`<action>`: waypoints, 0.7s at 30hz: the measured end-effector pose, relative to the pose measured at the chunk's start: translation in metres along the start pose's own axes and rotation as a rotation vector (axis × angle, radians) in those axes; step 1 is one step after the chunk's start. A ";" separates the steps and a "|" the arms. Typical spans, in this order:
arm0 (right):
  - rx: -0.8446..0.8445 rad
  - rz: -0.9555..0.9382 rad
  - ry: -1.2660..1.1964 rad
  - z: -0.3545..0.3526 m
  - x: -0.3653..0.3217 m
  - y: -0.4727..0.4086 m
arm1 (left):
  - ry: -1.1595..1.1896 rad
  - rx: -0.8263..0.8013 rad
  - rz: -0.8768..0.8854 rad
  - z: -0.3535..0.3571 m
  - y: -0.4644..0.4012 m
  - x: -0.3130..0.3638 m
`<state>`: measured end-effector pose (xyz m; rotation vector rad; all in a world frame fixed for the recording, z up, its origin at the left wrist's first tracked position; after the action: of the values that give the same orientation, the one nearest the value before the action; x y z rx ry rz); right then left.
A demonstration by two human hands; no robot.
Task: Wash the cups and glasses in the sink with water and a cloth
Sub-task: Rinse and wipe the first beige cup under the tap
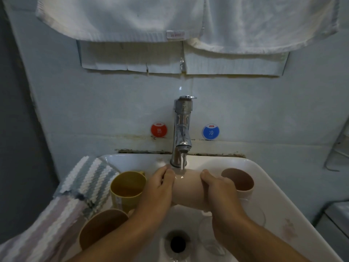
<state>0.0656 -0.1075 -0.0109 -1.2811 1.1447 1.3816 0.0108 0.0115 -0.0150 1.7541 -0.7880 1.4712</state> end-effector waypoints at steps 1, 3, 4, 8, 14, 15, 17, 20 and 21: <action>-0.005 -0.006 -0.010 -0.001 0.000 0.001 | 0.001 -0.005 -0.002 0.001 0.000 0.000; -0.017 -0.011 -0.021 -0.001 0.000 0.001 | 0.012 -0.001 -0.018 0.001 -0.001 -0.001; -0.021 -0.011 -0.019 -0.001 -0.001 0.001 | 0.028 0.005 -0.039 0.001 -0.002 -0.001; -0.019 -0.029 -0.027 0.000 -0.004 0.000 | 0.057 0.013 -0.066 0.001 0.001 0.000; -0.073 -0.083 0.007 0.003 -0.006 -0.002 | 0.035 -0.065 -0.036 -0.001 0.005 -0.001; -0.080 -0.094 0.041 0.004 -0.006 -0.002 | 0.009 -0.053 -0.042 -0.001 0.005 -0.002; -0.085 -0.150 0.079 0.004 -0.005 -0.001 | -0.020 -0.013 -0.069 -0.001 0.006 -0.003; -0.118 -0.231 0.130 0.002 -0.009 0.004 | -0.059 0.047 -0.073 -0.001 0.003 -0.006; -0.129 -0.236 0.143 0.002 -0.010 0.003 | -0.079 0.060 -0.066 -0.001 0.001 -0.006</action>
<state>0.0627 -0.1065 -0.0010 -1.5746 0.9744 1.2202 0.0079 0.0118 -0.0206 1.8752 -0.7264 1.4021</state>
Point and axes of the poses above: each hand's wrist, its own y-axis away from the middle knuckle, its own z-axis out of the palm, x = y × z, the point moved 3 cm from there along -y, towards the middle knuckle, and after that the axes turned 10 degrees about -z, right-handed, at the moved point
